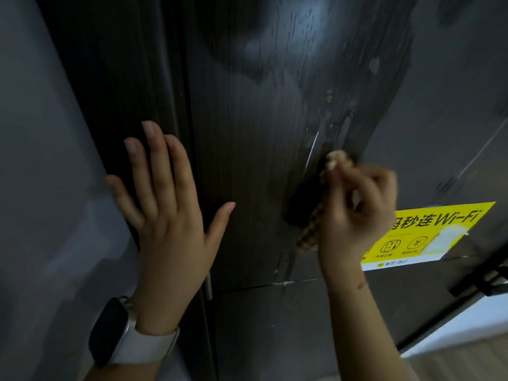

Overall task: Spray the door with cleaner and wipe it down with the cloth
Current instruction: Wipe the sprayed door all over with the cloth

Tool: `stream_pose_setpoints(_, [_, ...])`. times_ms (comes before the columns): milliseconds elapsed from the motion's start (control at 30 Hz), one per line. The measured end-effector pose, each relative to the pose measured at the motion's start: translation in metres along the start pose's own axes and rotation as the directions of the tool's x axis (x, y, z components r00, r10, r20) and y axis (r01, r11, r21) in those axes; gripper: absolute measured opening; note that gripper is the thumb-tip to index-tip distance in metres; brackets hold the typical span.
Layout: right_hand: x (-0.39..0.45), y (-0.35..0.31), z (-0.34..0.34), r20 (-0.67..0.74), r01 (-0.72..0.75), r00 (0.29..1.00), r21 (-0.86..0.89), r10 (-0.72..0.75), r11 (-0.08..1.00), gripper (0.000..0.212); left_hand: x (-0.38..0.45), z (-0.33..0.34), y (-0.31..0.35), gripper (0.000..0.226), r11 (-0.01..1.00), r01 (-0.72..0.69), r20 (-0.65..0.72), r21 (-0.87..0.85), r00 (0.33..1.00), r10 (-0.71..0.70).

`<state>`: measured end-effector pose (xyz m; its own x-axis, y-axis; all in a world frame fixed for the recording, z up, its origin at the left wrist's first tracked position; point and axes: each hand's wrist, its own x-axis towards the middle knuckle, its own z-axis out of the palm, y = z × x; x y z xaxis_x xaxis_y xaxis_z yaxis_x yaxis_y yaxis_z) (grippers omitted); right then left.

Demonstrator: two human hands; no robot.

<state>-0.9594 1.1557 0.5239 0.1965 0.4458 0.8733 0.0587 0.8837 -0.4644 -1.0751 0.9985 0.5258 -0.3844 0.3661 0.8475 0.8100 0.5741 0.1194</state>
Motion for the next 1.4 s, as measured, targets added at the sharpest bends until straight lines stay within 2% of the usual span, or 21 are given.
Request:
stream_pose_setpoints(67, [0.000, -0.004, 0.004, -0.044, -0.014, 0.999, 0.019, 0.014, 1.000, 0.004, 0.000, 0.000, 0.001, 0.103, 1.000, -0.005, 0.011, 0.004, 1.000, 0.005])
stream_pose_setpoints(167, [-0.034, -0.021, 0.014, 0.184, 0.082, 0.979, 0.041, -0.088, 0.996, 0.009, 0.001, 0.000, 0.003, 0.105, 1.000, -0.008, 0.020, -0.004, 1.000, 0.009])
stream_pose_setpoints(233, [-0.033, -0.021, 0.012, 0.244, 0.119, 0.961, 0.053, -0.128, 0.991, 0.008, 0.001, 0.000, 0.003, 0.106, 1.000, -0.012, 0.025, -0.012, 1.000, 0.012])
stream_pose_setpoints(400, [0.022, -0.015, 0.010, -0.009, 0.062, 0.998, 0.046, -0.062, 0.997, 0.004, 0.001, -0.001, 0.002, 0.107, 1.000, -0.009, 0.033, -0.024, 0.999, 0.010])
stream_pose_setpoints(433, [0.018, -0.015, 0.011, -0.010, 0.064, 0.998, 0.038, -0.064, 0.997, 0.004, 0.001, -0.001, 0.002, 0.107, 0.999, -0.008, 0.033, -0.035, 0.999, 0.010])
stream_pose_setpoints(533, [-0.020, -0.012, 0.006, 0.129, 0.063, 0.990, 0.011, -0.064, 0.998, 0.004, 0.002, -0.001, 0.003, 0.108, 0.999, -0.005, 0.029, -0.052, 1.000, 0.006])
stream_pose_setpoints(600, [-0.028, -0.012, 0.001, 0.169, 0.071, 0.983, -0.002, -0.070, 0.997, 0.001, 0.001, -0.001, 0.003, 0.108, 0.999, -0.004, 0.028, -0.054, 1.000, 0.006])
stream_pose_setpoints(800, [0.039, -0.031, 0.021, -0.006, 0.135, 0.991, 0.046, -0.135, 0.990, 0.004, 0.002, -0.001, 0.003, 0.108, 0.999, 0.006, 0.036, -0.038, 0.999, -0.004])
stream_pose_setpoints(933, [-0.015, -0.018, 0.005, 0.137, 0.090, 0.986, 0.022, -0.092, 0.996, 0.002, 0.000, 0.001, 0.002, 0.109, 0.999, 0.001, 0.016, -0.047, 1.000, 0.000])
stream_pose_setpoints(1033, [-0.009, -0.017, 0.005, 0.172, 0.070, 0.983, 0.021, -0.073, 0.997, 0.004, 0.001, -0.001, 0.004, 0.110, 0.999, 0.013, 0.014, -0.049, 1.000, -0.012])
stream_pose_setpoints(1200, [0.054, -0.033, 0.019, -0.019, 0.105, 0.994, 0.050, -0.104, 0.993, 0.004, 0.001, 0.000, 0.003, 0.107, 0.998, 0.009, 0.008, -0.067, 1.000, -0.008])
stream_pose_setpoints(1400, [-0.015, -0.006, -0.006, 0.149, 0.038, 0.988, -0.011, -0.036, 0.999, 0.003, 0.001, 0.004, 0.001, 0.104, 0.997, 0.004, -0.026, -0.071, 1.000, -0.006])
